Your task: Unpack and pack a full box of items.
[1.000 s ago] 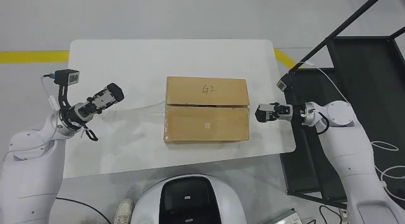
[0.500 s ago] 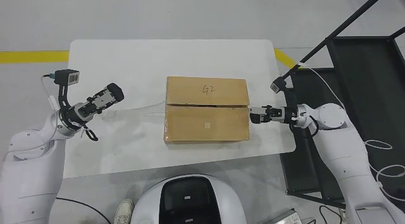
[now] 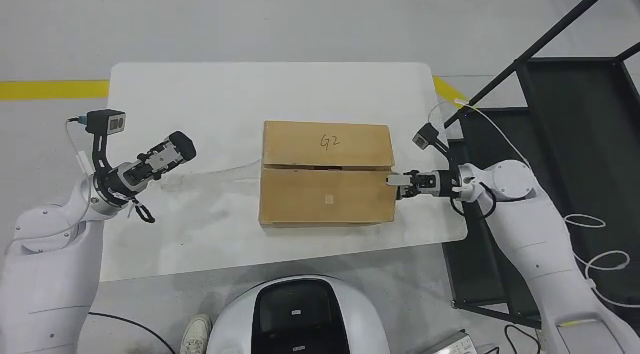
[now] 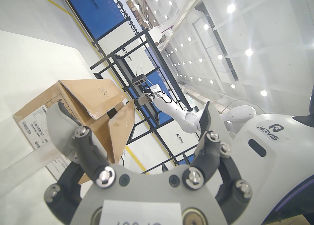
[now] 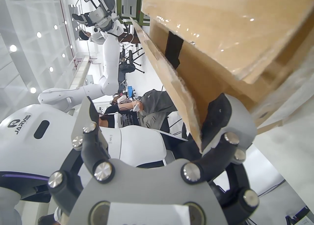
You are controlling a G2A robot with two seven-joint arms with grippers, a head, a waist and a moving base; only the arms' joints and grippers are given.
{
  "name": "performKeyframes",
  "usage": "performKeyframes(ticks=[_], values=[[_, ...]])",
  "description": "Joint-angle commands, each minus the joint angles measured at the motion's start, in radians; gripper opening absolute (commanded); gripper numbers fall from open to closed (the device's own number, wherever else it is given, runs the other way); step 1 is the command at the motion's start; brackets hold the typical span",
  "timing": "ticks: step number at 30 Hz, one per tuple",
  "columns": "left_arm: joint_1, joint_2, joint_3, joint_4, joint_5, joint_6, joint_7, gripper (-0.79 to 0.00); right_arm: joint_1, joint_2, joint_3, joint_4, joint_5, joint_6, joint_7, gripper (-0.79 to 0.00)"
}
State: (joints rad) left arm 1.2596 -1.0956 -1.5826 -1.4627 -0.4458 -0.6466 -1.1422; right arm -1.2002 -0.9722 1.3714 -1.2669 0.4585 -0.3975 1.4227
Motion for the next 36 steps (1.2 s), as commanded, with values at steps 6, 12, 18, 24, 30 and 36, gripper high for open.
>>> performKeyframes(ticks=[6, 12, 18, 24, 30, 36], values=[[0.000, 0.000, 0.000, 0.000, 0.000, 0.000, 0.000, 0.000, -0.012, 0.021, 0.001, -0.023, 0.062, 0.008, 0.008, 0.000], [0.000, 0.000, 0.000, 0.000, 0.000, 0.000, 0.000, 0.000, -0.050, 0.047, 0.009, -0.096, 0.089, 0.021, 0.021, 0.000], [0.000, 0.000, 0.000, 0.000, 0.000, 0.000, 0.000, 0.000, -0.143, 0.081, 0.025, -0.239, 0.030, -0.013, -0.013, 0.000], [0.000, 0.000, 0.000, 0.000, 0.000, 0.000, 0.000, 0.000, -0.231, 0.117, 0.030, -0.358, -0.045, -0.050, -0.050, 0.000], [0.000, 0.000, 0.000, 0.000, 0.000, 0.000, 0.000, 0.000, -0.275, 0.147, 0.001, -0.421, -0.108, -0.075, -0.075, 0.000], [0.000, 0.000, 0.000, 0.000, 0.000, 0.000, 0.000, 0.000, -0.271, 0.168, -0.061, -0.444, -0.156, -0.085, -0.085, 0.000]])
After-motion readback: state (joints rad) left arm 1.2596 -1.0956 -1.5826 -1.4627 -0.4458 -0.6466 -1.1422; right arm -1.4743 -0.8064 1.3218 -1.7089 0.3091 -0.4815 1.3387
